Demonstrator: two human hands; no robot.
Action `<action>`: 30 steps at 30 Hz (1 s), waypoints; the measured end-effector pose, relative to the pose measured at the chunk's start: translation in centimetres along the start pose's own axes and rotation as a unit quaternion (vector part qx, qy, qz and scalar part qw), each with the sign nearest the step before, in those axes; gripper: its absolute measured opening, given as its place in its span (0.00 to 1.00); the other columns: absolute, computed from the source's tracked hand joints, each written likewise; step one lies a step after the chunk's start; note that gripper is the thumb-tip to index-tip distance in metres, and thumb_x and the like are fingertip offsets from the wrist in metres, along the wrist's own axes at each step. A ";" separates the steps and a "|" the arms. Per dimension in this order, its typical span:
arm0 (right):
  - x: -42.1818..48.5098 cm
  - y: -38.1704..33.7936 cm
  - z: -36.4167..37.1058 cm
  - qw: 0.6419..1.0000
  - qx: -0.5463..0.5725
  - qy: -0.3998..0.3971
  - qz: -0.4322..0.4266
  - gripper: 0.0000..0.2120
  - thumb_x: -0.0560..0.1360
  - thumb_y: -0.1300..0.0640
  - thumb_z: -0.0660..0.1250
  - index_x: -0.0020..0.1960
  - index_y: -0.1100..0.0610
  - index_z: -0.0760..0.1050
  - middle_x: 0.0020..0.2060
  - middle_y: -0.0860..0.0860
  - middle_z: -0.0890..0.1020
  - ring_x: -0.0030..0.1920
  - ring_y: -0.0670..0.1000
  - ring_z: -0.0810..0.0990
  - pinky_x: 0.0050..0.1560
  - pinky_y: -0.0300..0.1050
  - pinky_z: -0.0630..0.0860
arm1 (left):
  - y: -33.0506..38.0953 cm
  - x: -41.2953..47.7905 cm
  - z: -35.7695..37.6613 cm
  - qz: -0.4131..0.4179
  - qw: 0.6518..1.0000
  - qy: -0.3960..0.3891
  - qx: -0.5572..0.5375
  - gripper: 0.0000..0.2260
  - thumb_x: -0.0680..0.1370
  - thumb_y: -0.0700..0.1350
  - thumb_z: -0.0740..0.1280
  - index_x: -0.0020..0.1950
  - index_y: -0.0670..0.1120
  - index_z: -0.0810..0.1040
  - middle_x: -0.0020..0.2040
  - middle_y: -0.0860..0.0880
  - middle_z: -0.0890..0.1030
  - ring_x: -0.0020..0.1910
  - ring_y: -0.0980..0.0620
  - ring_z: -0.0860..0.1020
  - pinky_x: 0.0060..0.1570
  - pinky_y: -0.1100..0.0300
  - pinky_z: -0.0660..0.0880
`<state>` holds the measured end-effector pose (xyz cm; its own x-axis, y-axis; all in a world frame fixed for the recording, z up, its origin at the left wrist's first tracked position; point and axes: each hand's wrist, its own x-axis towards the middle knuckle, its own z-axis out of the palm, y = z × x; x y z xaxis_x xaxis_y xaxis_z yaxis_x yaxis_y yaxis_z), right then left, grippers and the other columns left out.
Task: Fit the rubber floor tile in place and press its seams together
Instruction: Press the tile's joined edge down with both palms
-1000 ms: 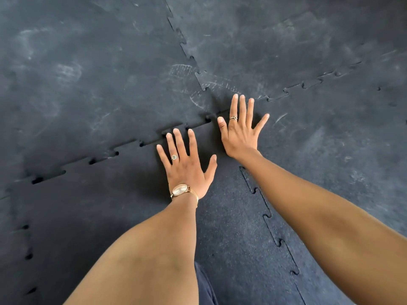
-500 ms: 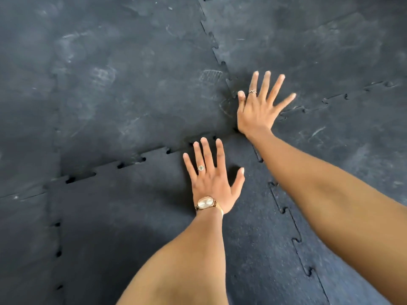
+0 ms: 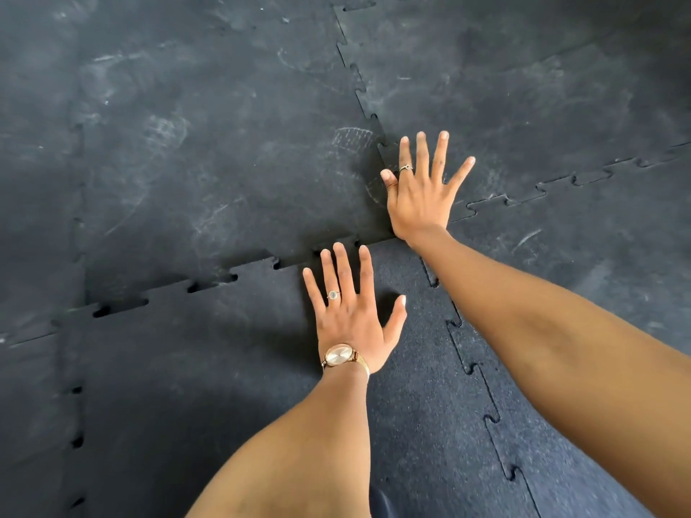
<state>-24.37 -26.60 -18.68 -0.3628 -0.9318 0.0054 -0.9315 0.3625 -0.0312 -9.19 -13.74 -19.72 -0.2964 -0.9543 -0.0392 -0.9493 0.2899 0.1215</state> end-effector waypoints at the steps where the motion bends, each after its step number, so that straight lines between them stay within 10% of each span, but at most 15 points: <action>1: -0.4 -0.1 0.0 1.000 0.023 -0.001 -0.003 0.30 0.83 0.41 0.40 0.80 0.56 0.49 0.79 0.54 0.52 0.78 0.60 0.41 0.71 0.74 0.39 | 0.0 0.0 -0.1 -0.001 1.000 -0.003 -0.003 0.37 0.77 0.66 0.49 0.80 0.46 0.50 0.80 0.38 0.50 0.79 0.38 0.47 0.74 0.36 0.43; 10: -8.7 1.9 1.7 0.981 0.066 -0.025 0.179 0.31 0.81 0.38 0.37 0.80 0.52 0.44 0.80 0.51 0.48 0.79 0.57 0.42 0.70 0.71 0.35 | -0.2 -0.1 0.1 -0.002 1.000 -0.008 -0.014 0.33 0.80 0.63 0.45 0.80 0.47 0.49 0.80 0.40 0.48 0.79 0.40 0.44 0.75 0.39 0.40; 20: -8.4 1.5 1.4 0.981 0.074 -0.018 0.177 0.31 0.81 0.38 0.42 0.80 0.52 0.49 0.79 0.52 0.52 0.79 0.59 0.45 0.70 0.75 0.38 | -6.5 -0.4 -3.1 0.015 0.999 0.032 -0.038 0.28 0.83 0.54 0.53 0.79 0.42 0.55 0.78 0.42 0.59 0.77 0.41 0.58 0.76 0.48 0.50; 24: -8.4 1.8 1.7 0.981 0.079 -0.020 0.177 0.31 0.81 0.38 0.41 0.80 0.53 0.49 0.79 0.52 0.52 0.79 0.59 0.45 0.69 0.76 0.38 | -13.2 -3.1 -2.7 -0.116 0.993 0.015 0.006 0.32 0.81 0.59 0.45 0.80 0.41 0.48 0.80 0.44 0.50 0.79 0.42 0.46 0.77 0.45 0.42; 30: -8.7 1.0 0.9 0.991 0.074 0.043 0.101 0.31 0.83 0.43 0.45 0.79 0.60 0.48 0.79 0.57 0.52 0.79 0.59 0.43 0.74 0.69 0.41 | -13.7 -3.0 -1.6 -0.104 0.994 0.019 0.019 0.34 0.80 0.61 0.40 0.80 0.42 0.45 0.81 0.46 0.48 0.79 0.44 0.45 0.76 0.44 0.40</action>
<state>-22.12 -18.13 -19.66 -0.5477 -0.8339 0.0681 -0.8280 0.5286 -0.1872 4.84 -14.93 -19.66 -0.0901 -0.9957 -0.0225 -0.9931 0.0881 0.0769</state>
